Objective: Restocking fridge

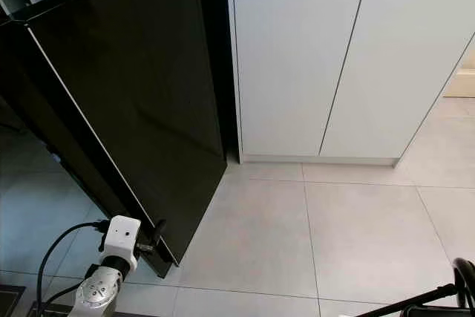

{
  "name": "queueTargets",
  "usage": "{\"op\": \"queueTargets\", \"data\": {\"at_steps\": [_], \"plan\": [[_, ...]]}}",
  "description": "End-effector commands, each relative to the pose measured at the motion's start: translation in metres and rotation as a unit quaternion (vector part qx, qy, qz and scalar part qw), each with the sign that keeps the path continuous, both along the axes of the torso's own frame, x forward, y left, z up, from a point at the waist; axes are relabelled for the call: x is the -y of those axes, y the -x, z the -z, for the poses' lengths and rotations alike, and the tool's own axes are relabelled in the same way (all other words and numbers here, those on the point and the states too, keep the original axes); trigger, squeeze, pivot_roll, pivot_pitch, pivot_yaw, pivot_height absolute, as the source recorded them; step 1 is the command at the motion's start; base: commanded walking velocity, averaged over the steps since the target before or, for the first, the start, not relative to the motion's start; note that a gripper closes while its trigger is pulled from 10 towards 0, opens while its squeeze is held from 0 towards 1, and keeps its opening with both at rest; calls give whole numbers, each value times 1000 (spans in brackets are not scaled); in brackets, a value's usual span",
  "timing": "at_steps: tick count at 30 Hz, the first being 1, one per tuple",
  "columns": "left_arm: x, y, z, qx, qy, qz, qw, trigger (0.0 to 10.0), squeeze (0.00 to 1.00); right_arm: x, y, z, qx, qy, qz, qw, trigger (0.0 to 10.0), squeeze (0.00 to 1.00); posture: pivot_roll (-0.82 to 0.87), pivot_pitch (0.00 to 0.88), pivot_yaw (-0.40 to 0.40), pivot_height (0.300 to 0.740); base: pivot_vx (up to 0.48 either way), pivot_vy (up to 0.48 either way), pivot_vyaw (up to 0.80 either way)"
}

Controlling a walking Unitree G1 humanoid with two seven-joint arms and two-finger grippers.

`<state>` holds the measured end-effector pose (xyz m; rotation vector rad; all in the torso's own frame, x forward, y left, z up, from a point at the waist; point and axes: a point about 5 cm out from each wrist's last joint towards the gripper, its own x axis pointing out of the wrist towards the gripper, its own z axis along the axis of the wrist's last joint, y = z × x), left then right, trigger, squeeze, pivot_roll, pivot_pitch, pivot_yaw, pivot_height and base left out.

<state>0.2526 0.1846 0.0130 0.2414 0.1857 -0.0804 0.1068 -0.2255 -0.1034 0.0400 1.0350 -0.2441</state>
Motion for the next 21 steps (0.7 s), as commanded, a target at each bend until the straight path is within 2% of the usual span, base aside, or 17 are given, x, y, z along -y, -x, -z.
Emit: {"op": "queueTargets", "data": {"at_steps": [1, 17, 21], "plan": [[-5, 0, 1, -7, 3, -14, 1000, 10000, 0, -1, -1, 0, -1, -6, 6, 1000, 10000, 0, -134, 0, 68, 740, 296, 0, 0], [-7, -1, 1, -6, -3, -11, 1000, 10000, 0, -3, -1, 1, -2, -9, 2, 1000, 10000, 0, -131, 0, 77, 740, 345, 0, 0], [-7, -1, 1, -7, -4, -9, 1000, 10000, 0, -4, -1, 1, -3, -10, 1, 1000, 10000, 0, -130, 0, 79, 740, 208, 0, 0]]}}
